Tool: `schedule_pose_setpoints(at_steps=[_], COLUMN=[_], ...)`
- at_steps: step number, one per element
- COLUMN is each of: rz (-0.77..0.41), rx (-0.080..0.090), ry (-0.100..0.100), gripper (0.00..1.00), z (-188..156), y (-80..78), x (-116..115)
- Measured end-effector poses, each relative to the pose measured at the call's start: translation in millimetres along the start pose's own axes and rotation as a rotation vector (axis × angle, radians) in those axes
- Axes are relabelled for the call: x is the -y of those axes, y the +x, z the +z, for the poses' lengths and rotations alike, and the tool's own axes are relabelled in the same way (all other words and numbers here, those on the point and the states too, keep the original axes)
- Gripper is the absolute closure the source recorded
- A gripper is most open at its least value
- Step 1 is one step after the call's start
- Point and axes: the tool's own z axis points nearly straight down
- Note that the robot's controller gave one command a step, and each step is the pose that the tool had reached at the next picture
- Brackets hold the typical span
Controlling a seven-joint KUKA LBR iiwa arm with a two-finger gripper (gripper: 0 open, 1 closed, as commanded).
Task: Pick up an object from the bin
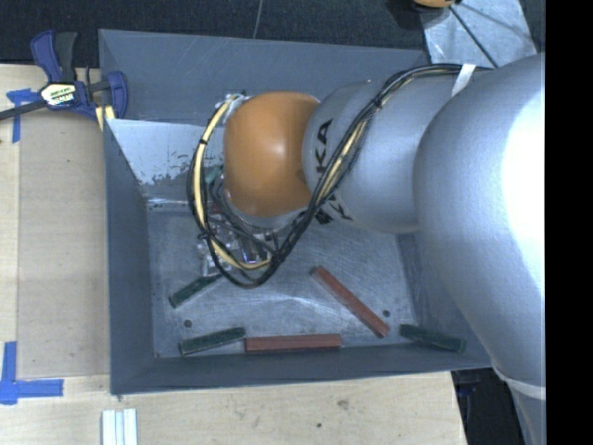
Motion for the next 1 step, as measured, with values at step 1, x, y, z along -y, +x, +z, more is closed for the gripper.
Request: schedule_pose_setpoints(at_steps=[1], rz=[0.064], rx=[0.0], ry=[0.0], gripper=[0.0], z=[-2.4], y=[-7.3], x=[-0.4])
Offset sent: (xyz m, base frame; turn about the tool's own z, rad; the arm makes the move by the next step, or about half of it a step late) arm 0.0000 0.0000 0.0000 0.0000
